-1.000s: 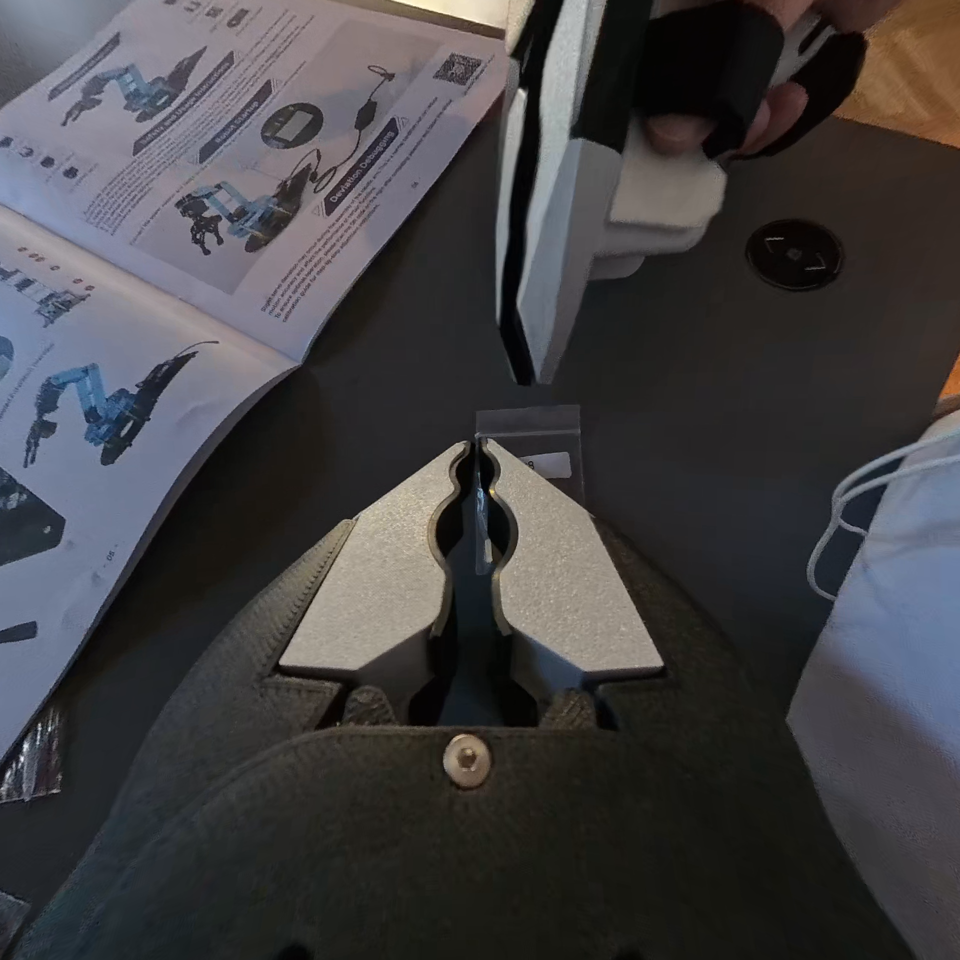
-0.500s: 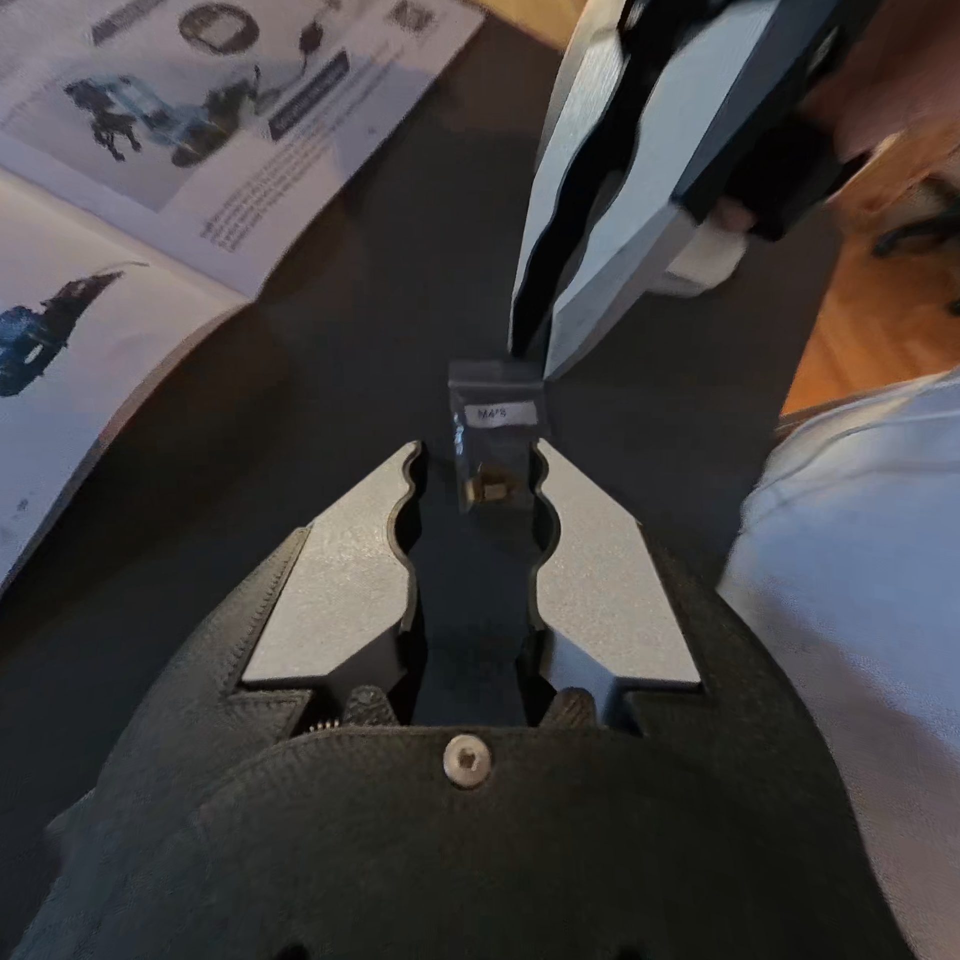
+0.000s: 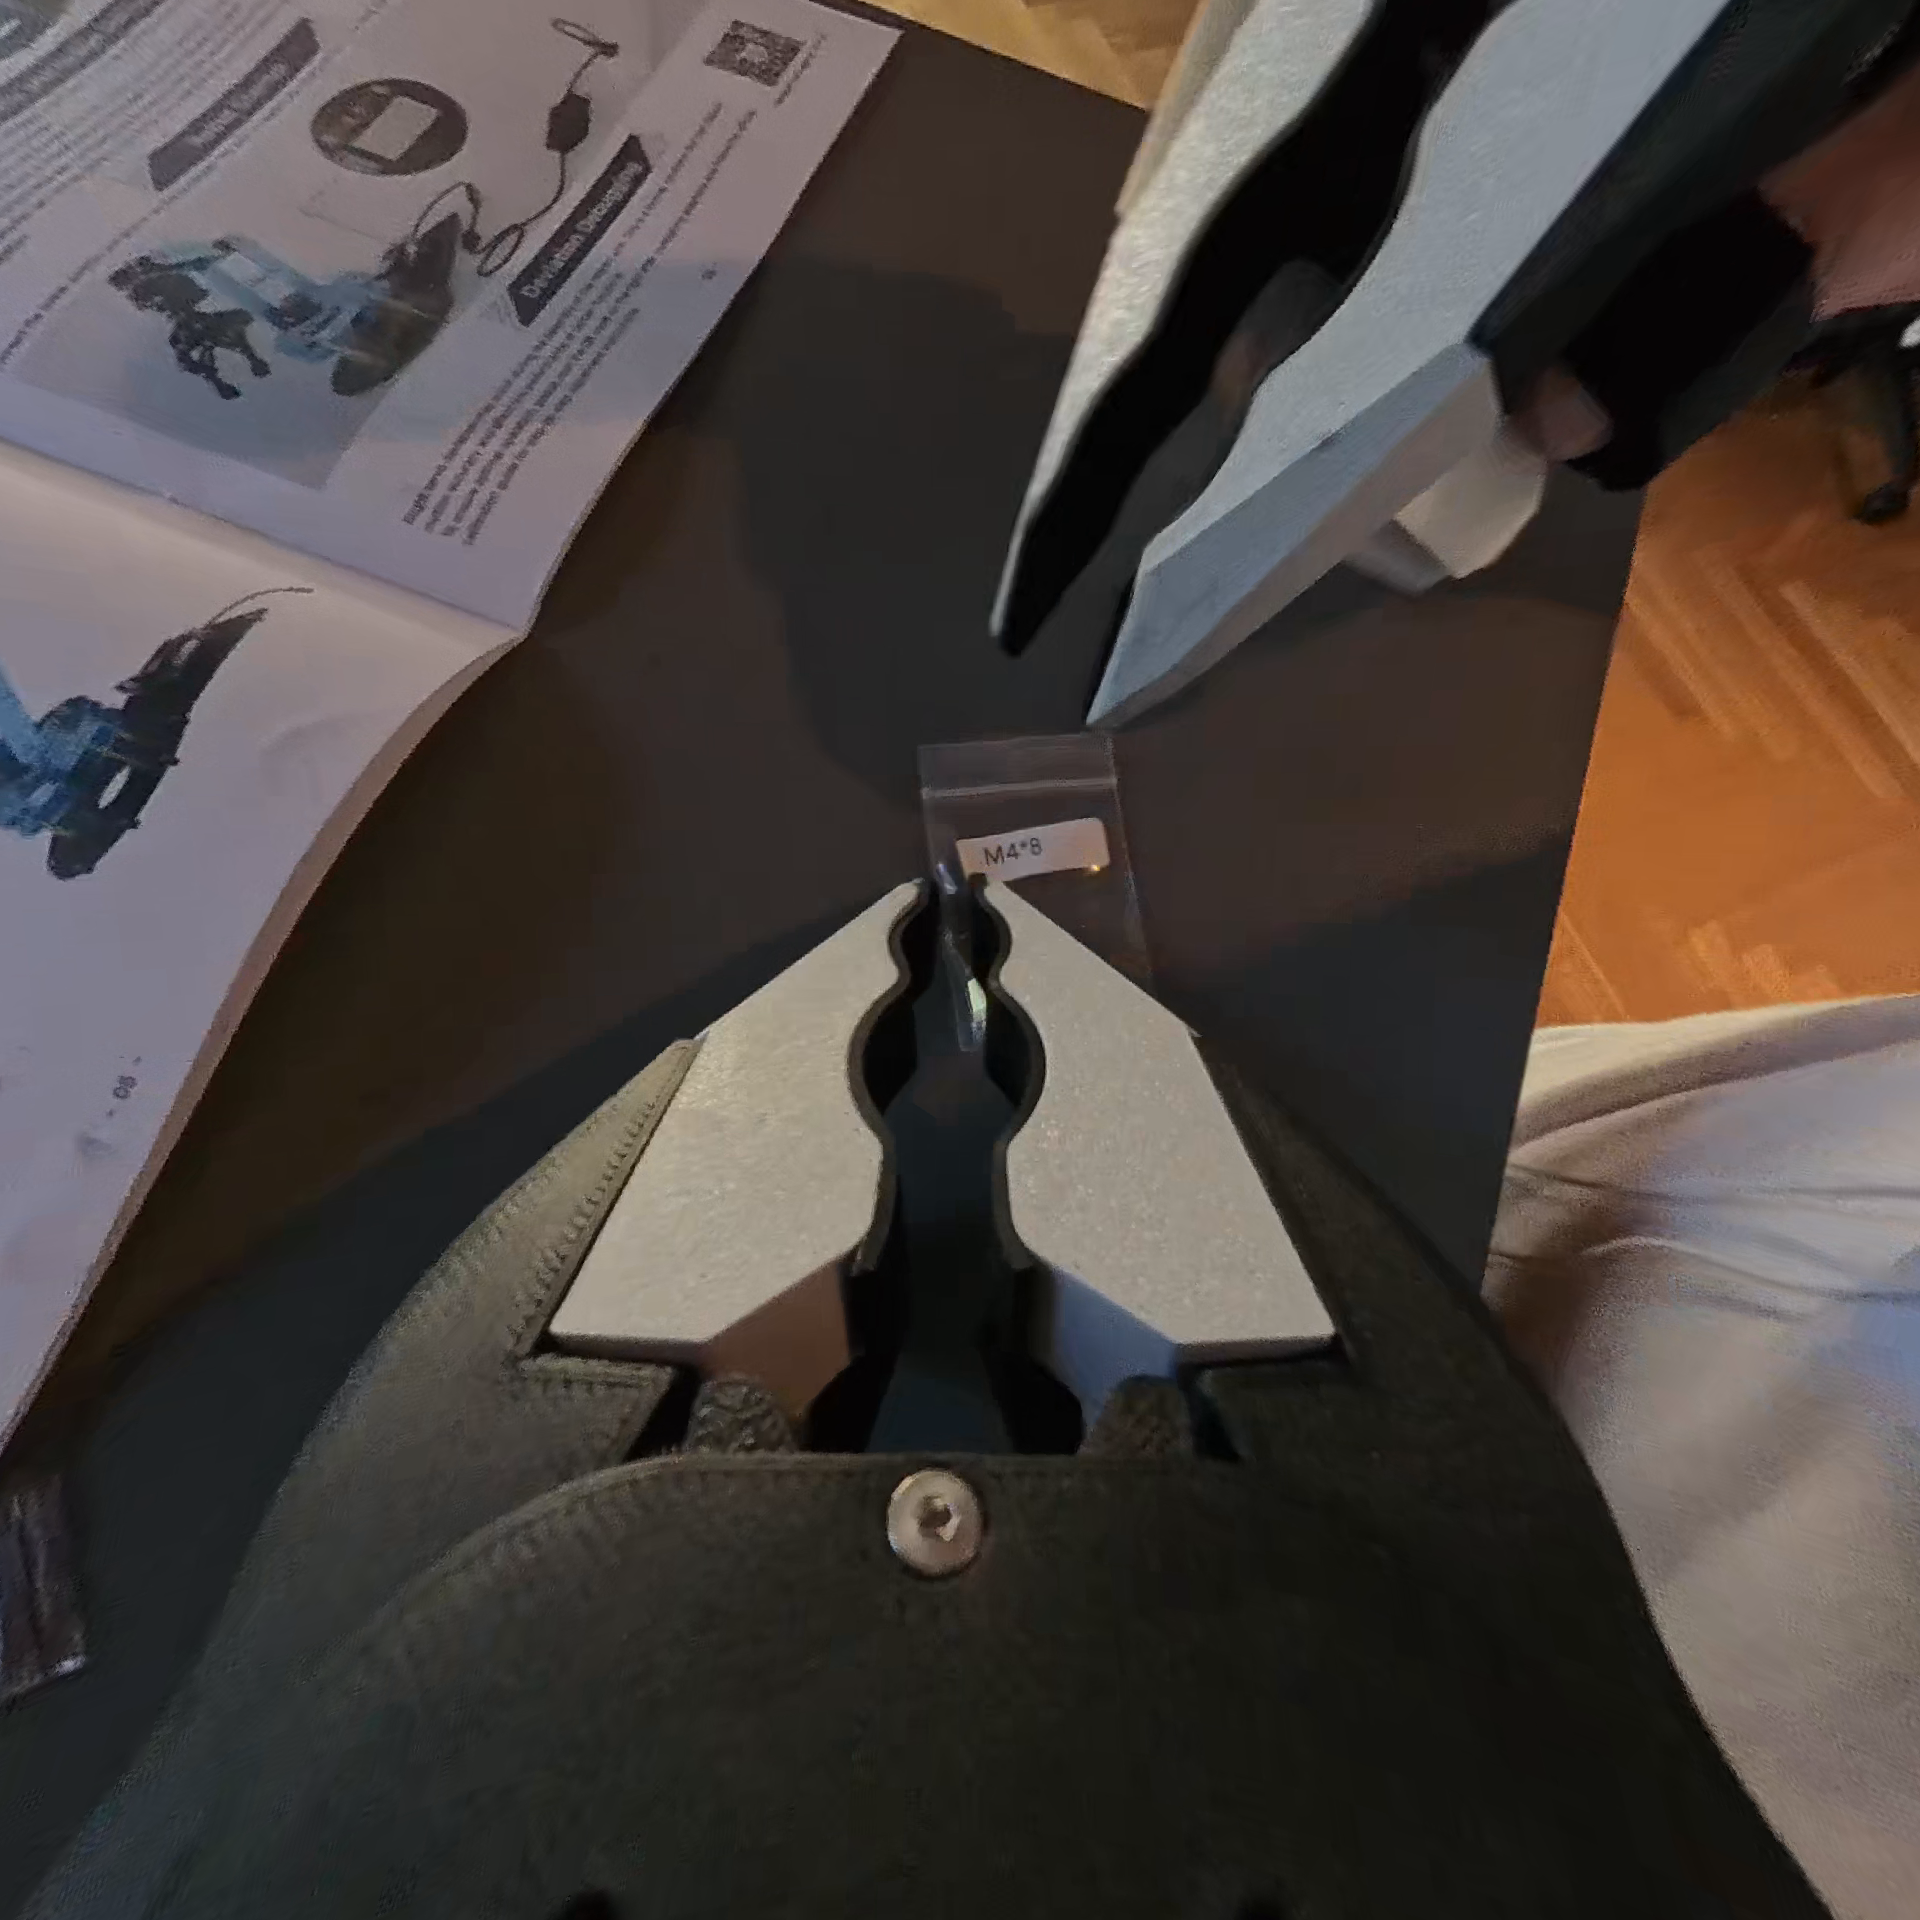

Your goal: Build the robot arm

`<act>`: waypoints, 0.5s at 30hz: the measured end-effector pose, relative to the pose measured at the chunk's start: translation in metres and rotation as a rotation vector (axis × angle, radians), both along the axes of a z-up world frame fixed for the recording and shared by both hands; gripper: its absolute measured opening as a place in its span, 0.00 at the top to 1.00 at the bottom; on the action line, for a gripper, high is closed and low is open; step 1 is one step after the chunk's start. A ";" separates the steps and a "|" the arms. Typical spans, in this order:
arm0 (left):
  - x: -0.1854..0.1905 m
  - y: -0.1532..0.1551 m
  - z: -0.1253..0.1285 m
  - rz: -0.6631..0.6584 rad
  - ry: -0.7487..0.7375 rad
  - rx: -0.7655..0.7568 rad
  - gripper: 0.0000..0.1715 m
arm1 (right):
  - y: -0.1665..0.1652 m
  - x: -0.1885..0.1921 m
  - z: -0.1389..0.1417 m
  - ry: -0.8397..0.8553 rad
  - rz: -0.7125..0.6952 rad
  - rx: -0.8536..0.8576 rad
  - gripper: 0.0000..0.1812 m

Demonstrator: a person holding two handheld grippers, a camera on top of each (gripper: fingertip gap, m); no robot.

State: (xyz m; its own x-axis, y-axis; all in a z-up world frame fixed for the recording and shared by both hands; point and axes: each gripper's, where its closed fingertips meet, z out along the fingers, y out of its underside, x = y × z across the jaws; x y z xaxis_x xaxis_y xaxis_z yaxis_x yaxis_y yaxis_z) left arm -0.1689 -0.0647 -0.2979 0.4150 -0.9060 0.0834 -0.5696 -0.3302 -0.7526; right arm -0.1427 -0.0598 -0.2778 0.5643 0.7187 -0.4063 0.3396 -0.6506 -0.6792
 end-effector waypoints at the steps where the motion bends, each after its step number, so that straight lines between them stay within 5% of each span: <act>1: 0.001 -0.001 0.000 -0.020 -0.004 0.005 0.99 | -0.001 -0.001 -0.004 -0.016 0.035 0.022 0.87; 5: 0.001 -0.001 -0.001 -0.074 0.004 0.012 1.00 | 0.002 0.001 -0.014 -0.072 0.101 0.090 0.85; 13: -0.005 -0.003 0.007 -0.108 -0.022 0.113 1.00 | 0.000 -0.009 -0.008 0.181 0.163 -0.179 0.88; 15: -0.006 -0.001 0.010 -0.092 -0.028 0.140 1.00 | -0.005 -0.009 -0.010 0.172 0.211 -0.207 0.97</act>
